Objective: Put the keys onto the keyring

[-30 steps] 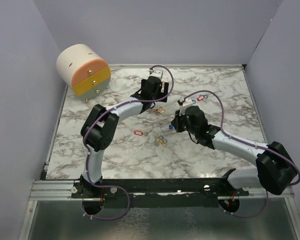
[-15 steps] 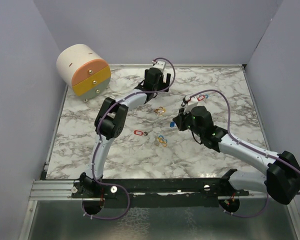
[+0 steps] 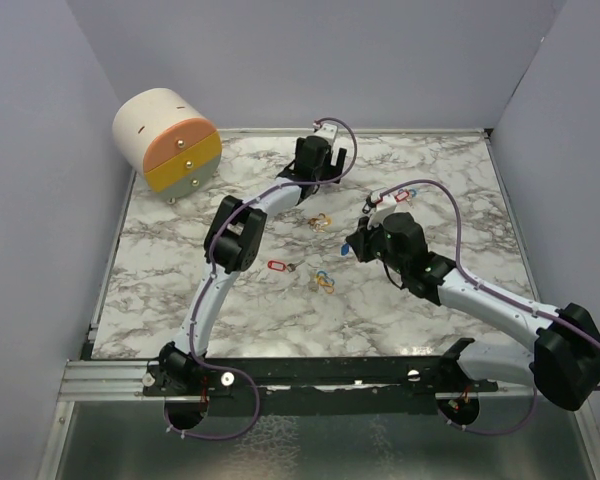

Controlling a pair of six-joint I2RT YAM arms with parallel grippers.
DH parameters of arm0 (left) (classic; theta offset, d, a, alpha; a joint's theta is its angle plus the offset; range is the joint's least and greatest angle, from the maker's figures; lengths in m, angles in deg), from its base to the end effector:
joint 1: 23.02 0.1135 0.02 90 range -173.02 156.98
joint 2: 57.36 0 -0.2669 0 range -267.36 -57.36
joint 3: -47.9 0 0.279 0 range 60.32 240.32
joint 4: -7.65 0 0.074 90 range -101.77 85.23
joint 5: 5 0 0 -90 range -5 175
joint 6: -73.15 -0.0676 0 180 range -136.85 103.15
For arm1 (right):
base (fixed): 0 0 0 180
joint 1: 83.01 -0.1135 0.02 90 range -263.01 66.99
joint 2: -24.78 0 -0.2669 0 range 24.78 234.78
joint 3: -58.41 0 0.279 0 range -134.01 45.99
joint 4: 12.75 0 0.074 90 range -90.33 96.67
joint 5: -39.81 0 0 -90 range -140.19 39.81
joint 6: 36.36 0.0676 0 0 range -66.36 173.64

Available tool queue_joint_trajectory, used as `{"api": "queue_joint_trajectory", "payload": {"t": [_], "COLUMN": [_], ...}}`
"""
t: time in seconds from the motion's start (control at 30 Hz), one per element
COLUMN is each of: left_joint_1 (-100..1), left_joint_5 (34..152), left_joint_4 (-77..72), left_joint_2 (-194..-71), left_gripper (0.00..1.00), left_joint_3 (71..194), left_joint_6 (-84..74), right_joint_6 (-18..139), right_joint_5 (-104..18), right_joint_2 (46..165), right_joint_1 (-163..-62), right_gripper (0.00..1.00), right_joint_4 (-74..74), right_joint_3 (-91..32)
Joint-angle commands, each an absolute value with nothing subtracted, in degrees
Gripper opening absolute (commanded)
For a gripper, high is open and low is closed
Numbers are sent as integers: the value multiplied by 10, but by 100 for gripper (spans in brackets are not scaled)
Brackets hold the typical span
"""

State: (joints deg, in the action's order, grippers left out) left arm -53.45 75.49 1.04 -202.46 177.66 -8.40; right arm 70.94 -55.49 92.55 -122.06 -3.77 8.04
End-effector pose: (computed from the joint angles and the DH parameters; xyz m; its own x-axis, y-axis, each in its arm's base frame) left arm 0.5561 -0.3137 0.1398 -0.3728 0.0509 -0.9265 0.3160 0.9458 -0.0752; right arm 0.2461 0.1916 0.2143 -0.4969 -0.0218 -0.8675 -0.4350 0.8713 0.2272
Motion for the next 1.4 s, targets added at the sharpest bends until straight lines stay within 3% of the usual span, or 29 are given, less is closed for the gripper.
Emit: {"api": "queue_joint_trajectory", "payload": {"t": [0.0, 0.87, 1.37], "left_joint_1": [-534, -506, -506], "left_joint_5": [740, 906, 932], "left_joint_4": [24, -27, -39], "left_joint_2": [-2047, -2132, -2080], "left_gripper": [97, 96, 93], "left_joint_3": [1796, 1914, 1828], "left_joint_6": [-103, -86, -69], "right_joint_6": [705, 706, 703], "right_joint_5": [-556, -558, -544], "right_joint_2": [911, 921, 910], "right_joint_1": [-1224, -1224, -1224], "right_gripper": [1, 1, 1], "right_joint_4": [-39, -45, -51], "right_joint_3": [90, 89, 98]}}
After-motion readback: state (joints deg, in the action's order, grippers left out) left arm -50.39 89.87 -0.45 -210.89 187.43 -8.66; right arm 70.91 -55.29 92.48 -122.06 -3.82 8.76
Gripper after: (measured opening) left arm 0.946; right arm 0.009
